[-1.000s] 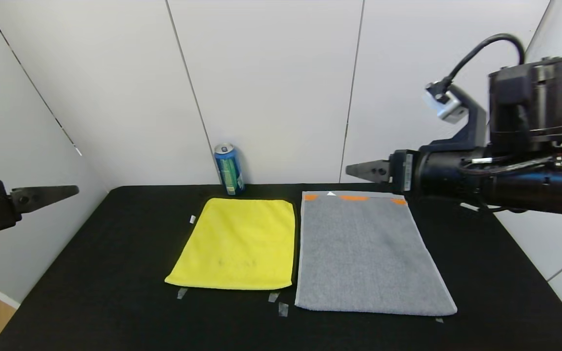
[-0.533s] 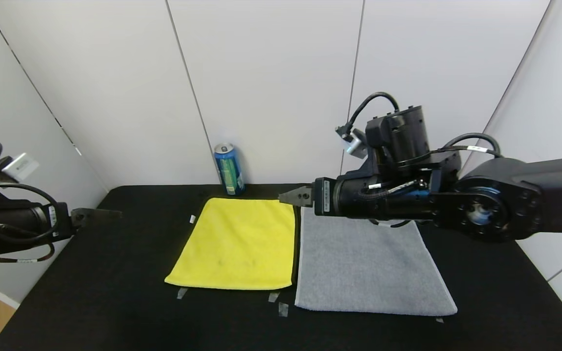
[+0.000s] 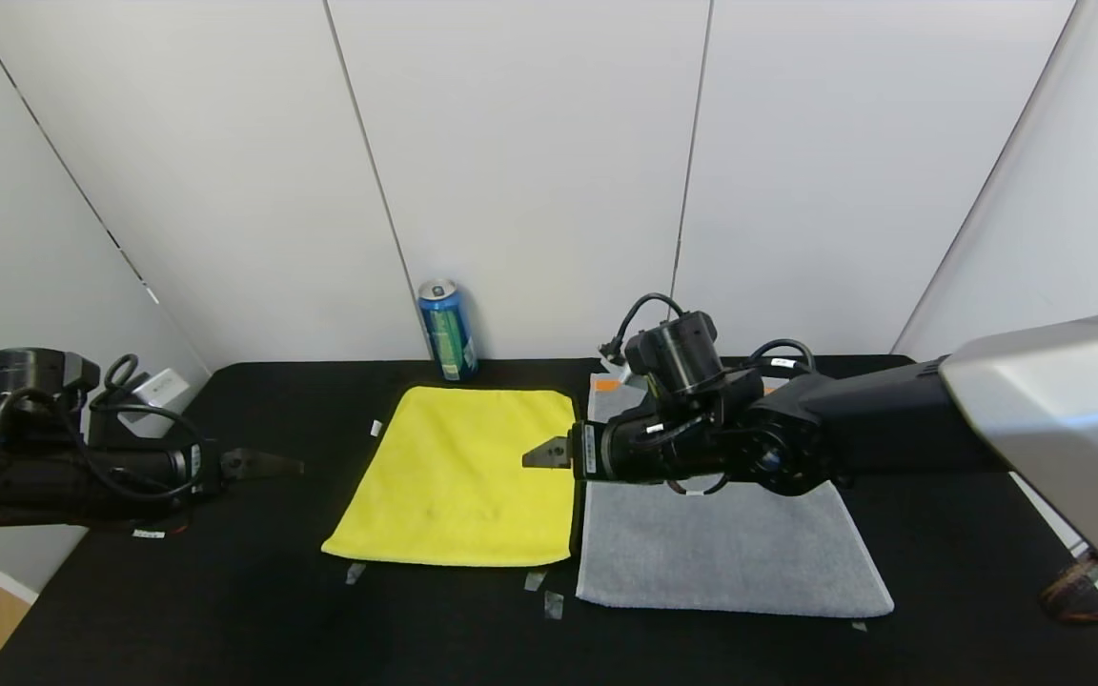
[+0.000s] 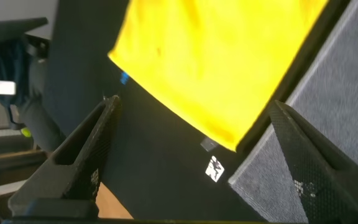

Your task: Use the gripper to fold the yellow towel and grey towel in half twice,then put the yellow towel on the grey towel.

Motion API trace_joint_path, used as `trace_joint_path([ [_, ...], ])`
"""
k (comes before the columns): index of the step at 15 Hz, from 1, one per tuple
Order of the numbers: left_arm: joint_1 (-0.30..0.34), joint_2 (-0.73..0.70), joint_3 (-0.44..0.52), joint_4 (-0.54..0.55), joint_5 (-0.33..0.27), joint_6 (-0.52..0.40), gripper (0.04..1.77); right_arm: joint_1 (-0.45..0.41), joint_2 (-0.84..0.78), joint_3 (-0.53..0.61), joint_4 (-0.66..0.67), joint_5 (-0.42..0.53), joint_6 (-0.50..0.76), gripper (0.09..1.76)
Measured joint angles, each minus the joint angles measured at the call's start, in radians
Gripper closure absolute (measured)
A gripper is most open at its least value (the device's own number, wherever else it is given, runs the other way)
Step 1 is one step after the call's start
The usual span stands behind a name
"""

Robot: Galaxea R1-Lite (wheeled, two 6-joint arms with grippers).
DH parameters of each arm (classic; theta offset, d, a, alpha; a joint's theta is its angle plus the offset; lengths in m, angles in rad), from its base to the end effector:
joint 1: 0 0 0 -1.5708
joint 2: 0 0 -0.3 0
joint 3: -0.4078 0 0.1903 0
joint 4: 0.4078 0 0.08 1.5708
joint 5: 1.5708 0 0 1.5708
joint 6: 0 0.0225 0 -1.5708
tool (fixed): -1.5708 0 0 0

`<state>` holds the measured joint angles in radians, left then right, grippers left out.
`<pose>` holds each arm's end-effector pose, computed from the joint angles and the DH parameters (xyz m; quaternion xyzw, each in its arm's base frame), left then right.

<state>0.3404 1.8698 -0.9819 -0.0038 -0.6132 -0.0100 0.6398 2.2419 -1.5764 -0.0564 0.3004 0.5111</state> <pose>0.3055 0.0945 0.1227 -0.2008 0.3807 -0.1210 0.8945 0.3601 0.2763 0.1284 0.1660 0.3952 0.3434 0.8357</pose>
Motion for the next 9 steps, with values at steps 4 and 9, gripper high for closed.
trace_joint_path([
  [4,-0.034,0.087,-0.003,-0.001,-0.007,0.024,0.09,0.001,0.06,0.002,0.013,0.003,0.023,0.14],
  [9,-0.046,0.159,-0.003,0.0,-0.008,0.083,0.09,0.009,0.071,0.008,0.01,0.05,0.067,0.14],
])
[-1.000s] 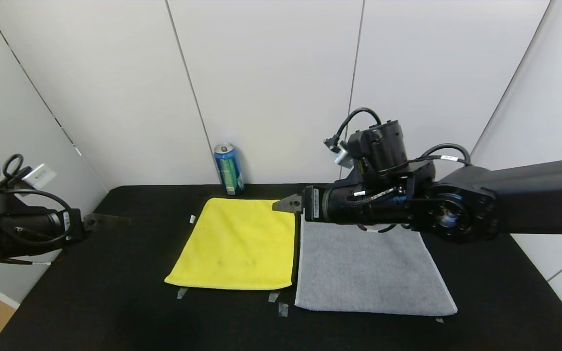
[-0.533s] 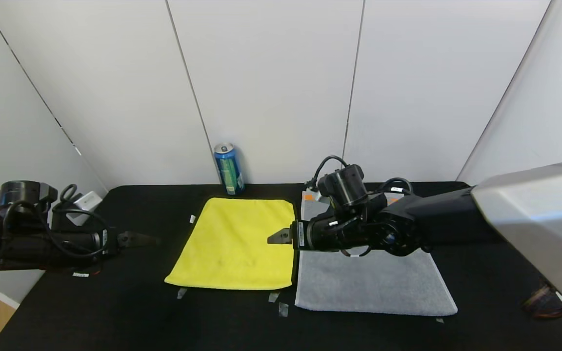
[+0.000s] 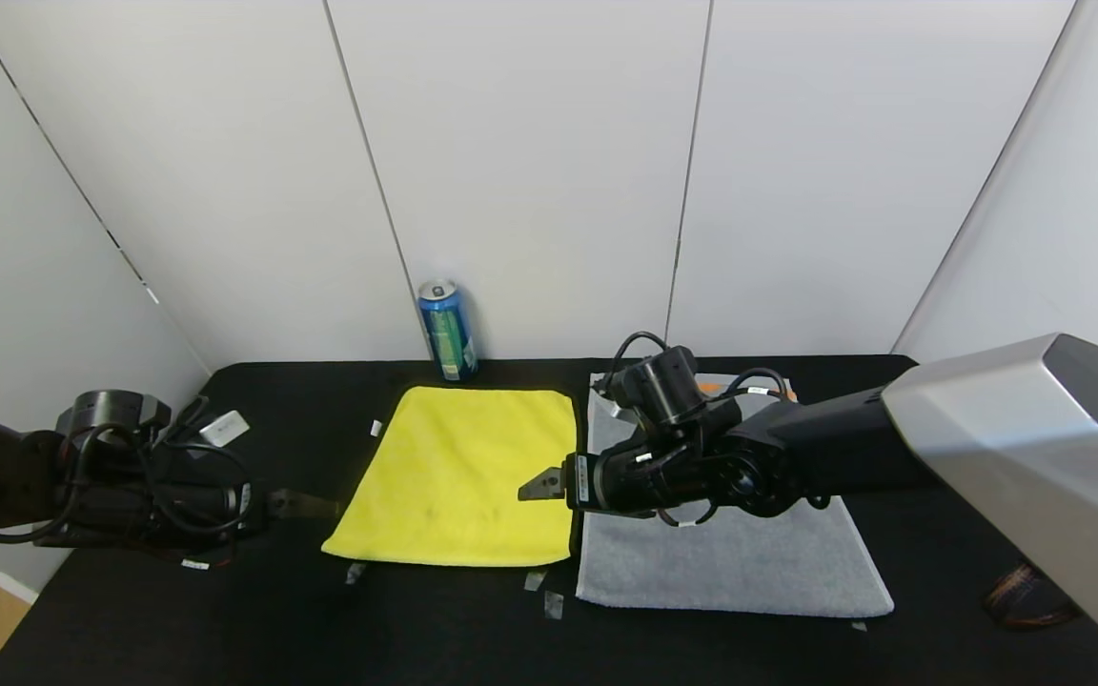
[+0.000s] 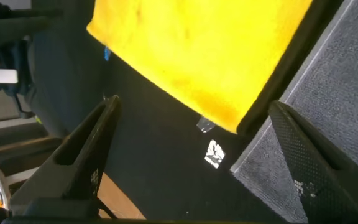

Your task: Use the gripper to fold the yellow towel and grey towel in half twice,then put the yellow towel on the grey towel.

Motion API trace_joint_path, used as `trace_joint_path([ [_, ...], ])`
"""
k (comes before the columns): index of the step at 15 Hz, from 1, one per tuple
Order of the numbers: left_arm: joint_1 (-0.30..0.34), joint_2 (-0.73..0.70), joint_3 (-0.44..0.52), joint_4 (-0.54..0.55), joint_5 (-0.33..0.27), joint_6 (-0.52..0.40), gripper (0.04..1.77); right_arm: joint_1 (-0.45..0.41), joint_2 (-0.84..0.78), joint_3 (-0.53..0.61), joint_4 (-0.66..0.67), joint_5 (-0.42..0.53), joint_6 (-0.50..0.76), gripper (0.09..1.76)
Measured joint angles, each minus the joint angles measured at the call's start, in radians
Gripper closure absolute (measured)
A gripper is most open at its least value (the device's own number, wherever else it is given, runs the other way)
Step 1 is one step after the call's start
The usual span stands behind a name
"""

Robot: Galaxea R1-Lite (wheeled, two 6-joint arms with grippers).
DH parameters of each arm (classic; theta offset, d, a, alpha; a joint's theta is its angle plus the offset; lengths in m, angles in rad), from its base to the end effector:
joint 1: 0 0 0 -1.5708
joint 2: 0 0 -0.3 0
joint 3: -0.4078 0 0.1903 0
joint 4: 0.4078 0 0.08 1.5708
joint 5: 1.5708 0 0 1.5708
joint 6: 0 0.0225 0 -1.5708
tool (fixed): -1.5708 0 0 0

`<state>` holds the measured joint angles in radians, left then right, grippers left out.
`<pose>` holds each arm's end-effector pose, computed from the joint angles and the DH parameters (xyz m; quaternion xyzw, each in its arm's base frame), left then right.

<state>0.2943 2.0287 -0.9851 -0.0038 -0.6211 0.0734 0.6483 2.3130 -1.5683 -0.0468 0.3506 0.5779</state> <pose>0.3249 0.0848 0.0713 -0.1880 0.4402 -0.1574 0.8638 0.3619 0.2838 0.0932 0.1865 0.4524 0.3351 0.8052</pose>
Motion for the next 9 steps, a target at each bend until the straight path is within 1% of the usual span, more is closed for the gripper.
trace_joint_path([
  [3,-0.012,0.022,0.0,0.0,-0.013,0.01,0.09,0.003,0.003,0.001,-0.004,0.001,-0.001,0.14],
  [9,-0.072,0.046,0.008,-0.009,-0.017,0.019,0.09,-0.005,-0.011,0.02,-0.013,-0.003,-0.001,0.14],
])
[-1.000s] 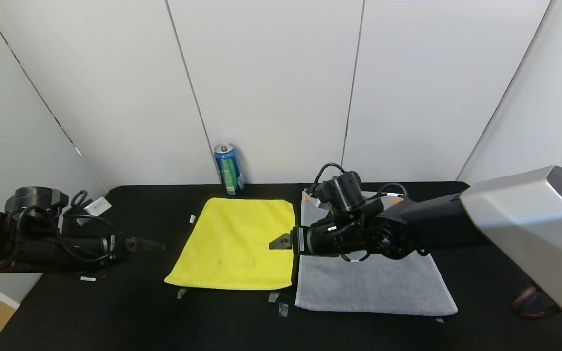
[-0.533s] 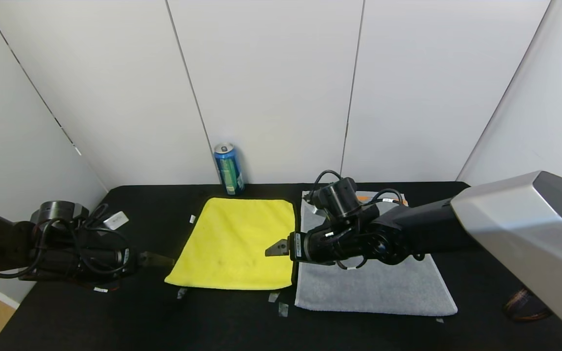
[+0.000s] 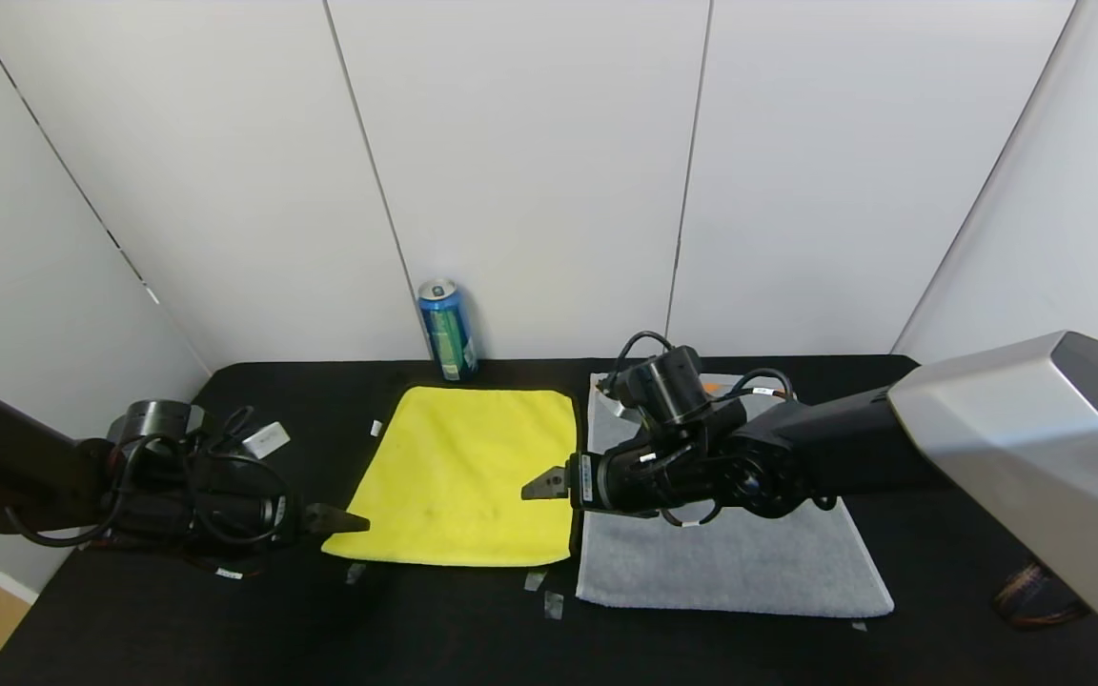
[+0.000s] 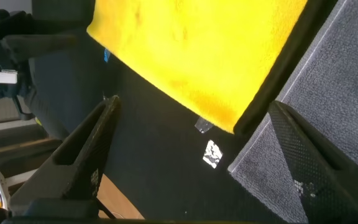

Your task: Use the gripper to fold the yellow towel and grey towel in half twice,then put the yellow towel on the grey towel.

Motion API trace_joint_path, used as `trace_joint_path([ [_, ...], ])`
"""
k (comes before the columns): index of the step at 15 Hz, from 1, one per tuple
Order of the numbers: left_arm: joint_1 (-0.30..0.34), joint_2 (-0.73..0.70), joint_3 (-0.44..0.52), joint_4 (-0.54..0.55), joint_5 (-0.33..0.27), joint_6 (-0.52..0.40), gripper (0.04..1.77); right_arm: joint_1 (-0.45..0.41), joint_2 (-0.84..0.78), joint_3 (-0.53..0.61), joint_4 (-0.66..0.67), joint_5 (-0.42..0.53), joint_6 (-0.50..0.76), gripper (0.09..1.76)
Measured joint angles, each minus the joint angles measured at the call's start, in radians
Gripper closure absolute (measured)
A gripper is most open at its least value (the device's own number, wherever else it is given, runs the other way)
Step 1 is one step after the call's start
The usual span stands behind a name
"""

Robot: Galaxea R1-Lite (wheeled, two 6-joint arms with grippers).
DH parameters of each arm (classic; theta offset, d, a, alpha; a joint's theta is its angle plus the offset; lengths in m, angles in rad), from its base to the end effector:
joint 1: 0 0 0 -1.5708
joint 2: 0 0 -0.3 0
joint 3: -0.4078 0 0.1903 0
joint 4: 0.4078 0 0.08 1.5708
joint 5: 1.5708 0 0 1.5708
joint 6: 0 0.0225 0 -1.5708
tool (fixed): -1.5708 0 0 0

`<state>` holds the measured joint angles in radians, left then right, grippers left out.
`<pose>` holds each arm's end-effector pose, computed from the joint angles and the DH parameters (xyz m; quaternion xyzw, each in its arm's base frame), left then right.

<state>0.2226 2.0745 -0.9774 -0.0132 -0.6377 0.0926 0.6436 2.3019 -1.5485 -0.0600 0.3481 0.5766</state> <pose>0.3322 0.0615 0.0550 -0.1761 0.4601 -0.1980 0.8474 0.3611 0.2805 0.0942 0.1872 0.4494 0.3334 0.8073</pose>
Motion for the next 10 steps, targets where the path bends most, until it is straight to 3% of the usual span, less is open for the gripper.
trace_joint_path([
  [10,-0.018,0.042,-0.005,-0.047,0.0,-0.001,0.09,0.001,-0.014,0.021,-0.012,-0.001,0.0,0.14],
])
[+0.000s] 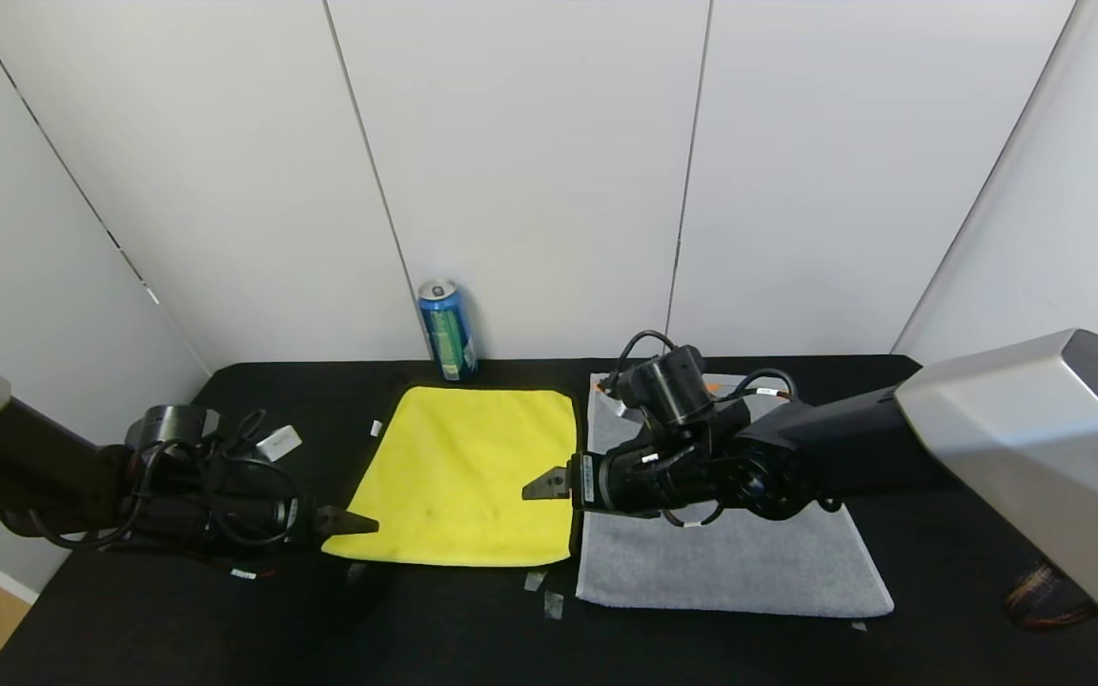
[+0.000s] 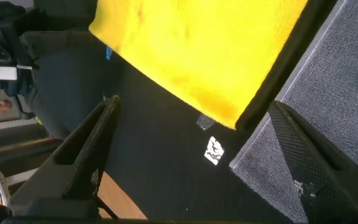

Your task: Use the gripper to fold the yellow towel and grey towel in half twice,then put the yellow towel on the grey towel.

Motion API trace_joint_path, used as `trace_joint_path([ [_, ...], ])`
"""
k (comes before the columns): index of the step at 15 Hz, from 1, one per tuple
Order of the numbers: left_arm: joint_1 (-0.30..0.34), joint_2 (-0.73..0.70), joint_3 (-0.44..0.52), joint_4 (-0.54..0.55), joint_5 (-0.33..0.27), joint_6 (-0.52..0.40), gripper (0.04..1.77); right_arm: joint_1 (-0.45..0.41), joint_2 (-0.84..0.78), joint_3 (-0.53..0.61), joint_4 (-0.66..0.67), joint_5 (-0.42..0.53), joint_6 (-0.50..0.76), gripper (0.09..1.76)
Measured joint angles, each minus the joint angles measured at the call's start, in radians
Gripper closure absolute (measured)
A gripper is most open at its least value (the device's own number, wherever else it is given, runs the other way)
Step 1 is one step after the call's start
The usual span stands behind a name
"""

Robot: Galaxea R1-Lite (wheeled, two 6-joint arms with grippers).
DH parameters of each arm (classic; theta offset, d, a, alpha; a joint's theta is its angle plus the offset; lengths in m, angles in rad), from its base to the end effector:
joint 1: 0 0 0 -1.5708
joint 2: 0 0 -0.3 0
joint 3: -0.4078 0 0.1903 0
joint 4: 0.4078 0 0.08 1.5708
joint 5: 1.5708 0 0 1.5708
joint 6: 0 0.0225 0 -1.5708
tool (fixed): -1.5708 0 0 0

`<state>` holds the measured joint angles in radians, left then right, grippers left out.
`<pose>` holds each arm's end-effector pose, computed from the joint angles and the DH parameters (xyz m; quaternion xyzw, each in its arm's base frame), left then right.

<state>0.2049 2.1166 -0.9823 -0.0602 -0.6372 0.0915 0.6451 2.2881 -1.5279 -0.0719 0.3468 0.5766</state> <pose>0.3402 0.0570 0.0438 -0.1705 0.4580 -0.2054 0.8479 0.3581 0.2791 0.0961 0.1873 0.4472 0.3346 0.8080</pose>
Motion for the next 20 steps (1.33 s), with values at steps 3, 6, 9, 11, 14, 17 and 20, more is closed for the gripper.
trace_joint_path([
  [3,-0.006,0.006,-0.007,-0.002,-0.001,0.0,0.09,-0.001,0.0,0.0,0.0,0.0,0.0,0.14],
  [6,-0.023,0.012,-0.018,-0.002,-0.001,-0.004,0.09,-0.002,0.0,0.0,0.0,0.0,0.0,0.14],
  [9,-0.032,0.017,-0.023,-0.003,-0.001,-0.005,0.09,-0.004,0.0,0.0,0.0,0.0,0.0,0.14],
  [11,-0.033,0.02,-0.025,-0.003,-0.001,-0.003,0.09,-0.004,0.0,0.0,0.0,0.0,0.0,0.14],
  [14,-0.032,0.023,-0.024,-0.003,-0.001,-0.001,0.33,-0.004,0.0,0.0,0.0,0.0,0.0,0.14],
  [17,-0.03,0.027,-0.025,-0.002,0.0,-0.001,0.76,-0.004,0.002,0.0,0.0,-0.001,0.001,0.14],
  [20,-0.029,0.029,-0.025,-0.004,-0.001,-0.001,1.07,-0.004,0.002,-0.001,0.0,-0.001,0.001,0.14],
])
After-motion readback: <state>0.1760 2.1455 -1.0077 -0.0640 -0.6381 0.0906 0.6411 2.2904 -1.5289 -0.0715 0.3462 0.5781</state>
